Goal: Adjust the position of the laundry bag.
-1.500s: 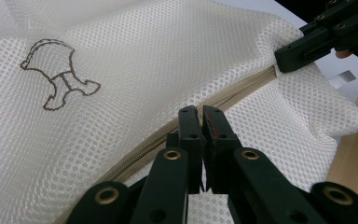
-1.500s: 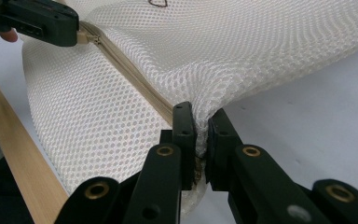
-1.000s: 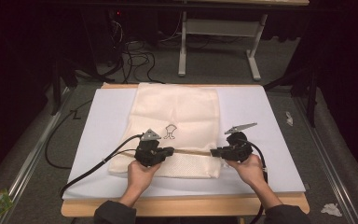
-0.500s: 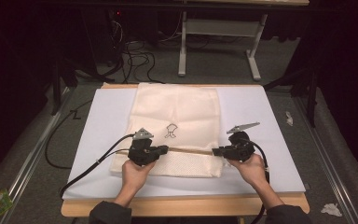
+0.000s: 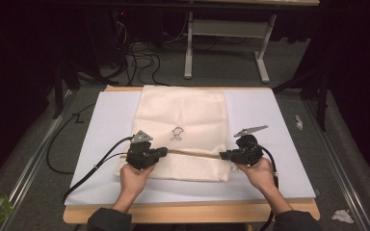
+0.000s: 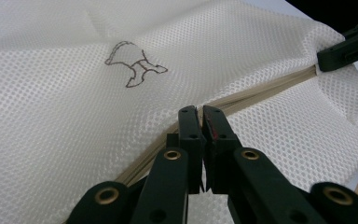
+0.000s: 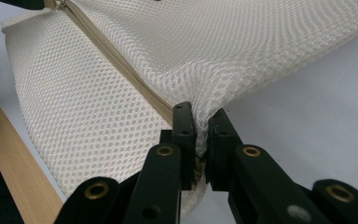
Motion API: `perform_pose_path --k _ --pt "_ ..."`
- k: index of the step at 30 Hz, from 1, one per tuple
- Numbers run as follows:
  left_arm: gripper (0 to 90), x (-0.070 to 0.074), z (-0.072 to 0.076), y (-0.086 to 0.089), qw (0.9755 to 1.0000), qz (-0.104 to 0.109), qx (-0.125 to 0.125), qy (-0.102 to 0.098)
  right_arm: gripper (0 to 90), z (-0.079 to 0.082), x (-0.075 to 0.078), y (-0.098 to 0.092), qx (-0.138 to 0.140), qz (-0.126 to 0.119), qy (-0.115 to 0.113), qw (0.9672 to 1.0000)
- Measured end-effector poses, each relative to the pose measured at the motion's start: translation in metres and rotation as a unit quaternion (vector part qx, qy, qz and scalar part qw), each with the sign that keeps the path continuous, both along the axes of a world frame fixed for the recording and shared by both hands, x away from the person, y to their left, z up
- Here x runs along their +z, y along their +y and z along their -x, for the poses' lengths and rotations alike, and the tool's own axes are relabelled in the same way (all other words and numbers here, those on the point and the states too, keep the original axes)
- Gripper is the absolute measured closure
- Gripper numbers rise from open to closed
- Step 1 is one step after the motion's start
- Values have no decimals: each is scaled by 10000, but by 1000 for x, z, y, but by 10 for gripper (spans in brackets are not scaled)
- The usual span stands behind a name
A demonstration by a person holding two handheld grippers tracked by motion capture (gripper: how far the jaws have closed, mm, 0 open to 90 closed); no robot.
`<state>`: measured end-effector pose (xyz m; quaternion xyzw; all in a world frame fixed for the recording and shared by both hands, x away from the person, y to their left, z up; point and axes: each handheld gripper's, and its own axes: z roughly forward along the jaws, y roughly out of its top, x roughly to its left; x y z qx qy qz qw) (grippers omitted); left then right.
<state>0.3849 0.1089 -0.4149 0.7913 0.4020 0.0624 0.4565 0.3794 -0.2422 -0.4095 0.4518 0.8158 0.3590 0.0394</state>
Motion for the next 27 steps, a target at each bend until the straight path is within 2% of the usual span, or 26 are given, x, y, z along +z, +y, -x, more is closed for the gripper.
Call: perform_pose_path --k 12,27 --pt "874 -1 0 0 10000 -40 52 -60 857 0 1 0 14 -11 -22 10000" --pt "874 4 1 8 10000 -29 81 -40 856 0 3 1 17 -74 -28 10000"
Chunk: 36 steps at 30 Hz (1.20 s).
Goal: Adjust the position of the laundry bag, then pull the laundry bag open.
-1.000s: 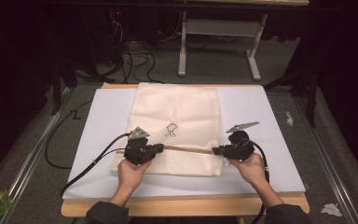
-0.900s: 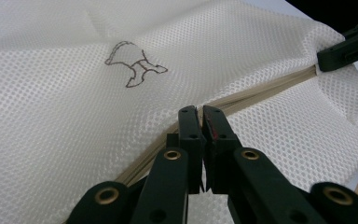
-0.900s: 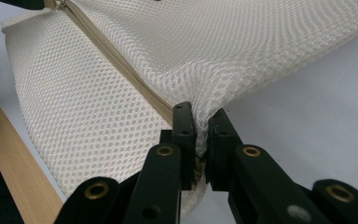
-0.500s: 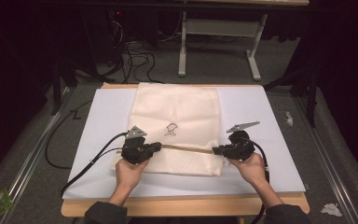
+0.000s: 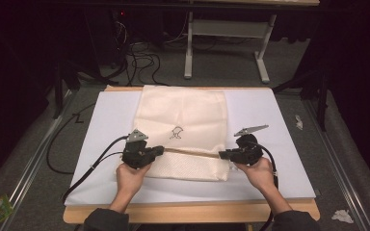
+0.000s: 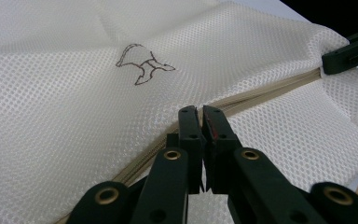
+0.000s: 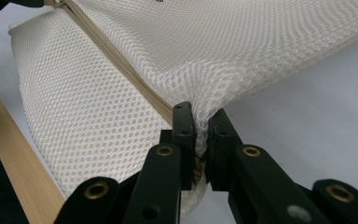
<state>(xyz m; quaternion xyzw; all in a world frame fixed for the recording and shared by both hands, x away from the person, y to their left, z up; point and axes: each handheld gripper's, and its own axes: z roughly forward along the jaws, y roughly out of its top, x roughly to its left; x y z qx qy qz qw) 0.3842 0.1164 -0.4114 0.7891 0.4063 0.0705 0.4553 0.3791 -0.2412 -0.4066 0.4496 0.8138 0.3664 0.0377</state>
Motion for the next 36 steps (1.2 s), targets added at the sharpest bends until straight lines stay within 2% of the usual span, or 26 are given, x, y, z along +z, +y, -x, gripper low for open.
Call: perform_pose_path --k 28,30,32,36 --pt "874 0 0 7 10000 53 54 -26 856 -2 0 -2 4 -3 -15 10000" --pt "873 -1 0 7 10000 42 69 -23 857 -2 0 -2 21 7 -16 10000" --pt "874 0 1 8 9999 -54 136 -89 857 -1 0 -1 15 36 -15 10000" --pt "874 0 -1 18 9998 75 196 -24 857 -1 0 -6 -17 28 -11 10000"
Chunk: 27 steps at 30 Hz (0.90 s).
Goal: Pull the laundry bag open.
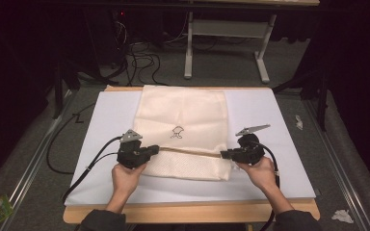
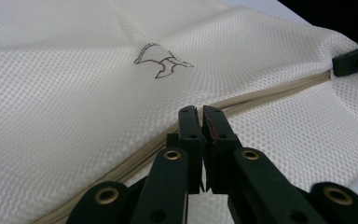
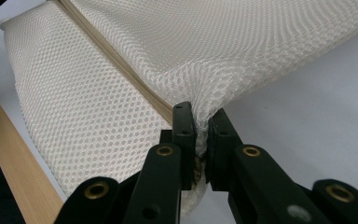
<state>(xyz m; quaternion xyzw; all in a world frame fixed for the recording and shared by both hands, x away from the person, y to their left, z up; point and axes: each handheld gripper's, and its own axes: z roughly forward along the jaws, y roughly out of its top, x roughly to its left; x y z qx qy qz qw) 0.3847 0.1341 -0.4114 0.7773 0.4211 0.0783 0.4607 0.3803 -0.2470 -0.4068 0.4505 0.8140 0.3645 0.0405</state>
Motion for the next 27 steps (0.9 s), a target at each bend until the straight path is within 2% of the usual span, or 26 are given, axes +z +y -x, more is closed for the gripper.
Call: perform_pose_path --k 6,8,14,27 --pt "874 0 0 1 10000 -8 7 -1 857 0 0 2 4 26 13 10000" --pt "874 0 0 3 10000 -69 60 -36 857 0 0 1 -6 56 14 10000" --pt "874 3 0 13 9999 -65 147 -47 857 0 0 -3 -34 52 -14 10000" --pt "874 4 -1 20 9997 -46 240 -53 857 0 1 -4 -37 44 -2 10000"
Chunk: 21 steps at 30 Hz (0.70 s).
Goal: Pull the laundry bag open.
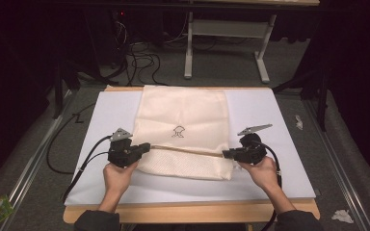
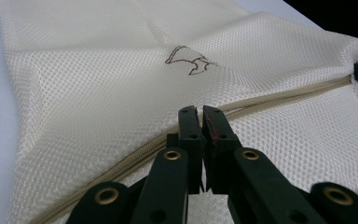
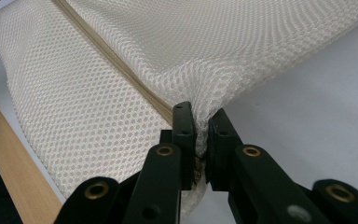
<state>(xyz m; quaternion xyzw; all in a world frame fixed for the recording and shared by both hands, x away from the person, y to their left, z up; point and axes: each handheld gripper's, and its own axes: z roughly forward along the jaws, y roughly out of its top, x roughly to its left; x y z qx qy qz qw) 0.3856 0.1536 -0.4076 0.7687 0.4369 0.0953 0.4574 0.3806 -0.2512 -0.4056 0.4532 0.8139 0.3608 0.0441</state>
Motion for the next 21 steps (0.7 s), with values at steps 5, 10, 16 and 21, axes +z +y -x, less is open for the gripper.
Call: perform_pose_path --k 5,10,16,21 --pt "874 0 0 1 10000 -23 27 -17 857 0 0 1 8 23 5 10000" --pt "874 1 0 9 9999 -11 146 -36 857 0 0 -3 -57 69 -3 10000" --pt "874 2 -1 12 9999 2 155 -32 857 0 1 -3 -58 75 -1 10000" --pt "874 3 -1 14 9998 17 180 -37 857 0 3 -4 -60 51 -11 10000"
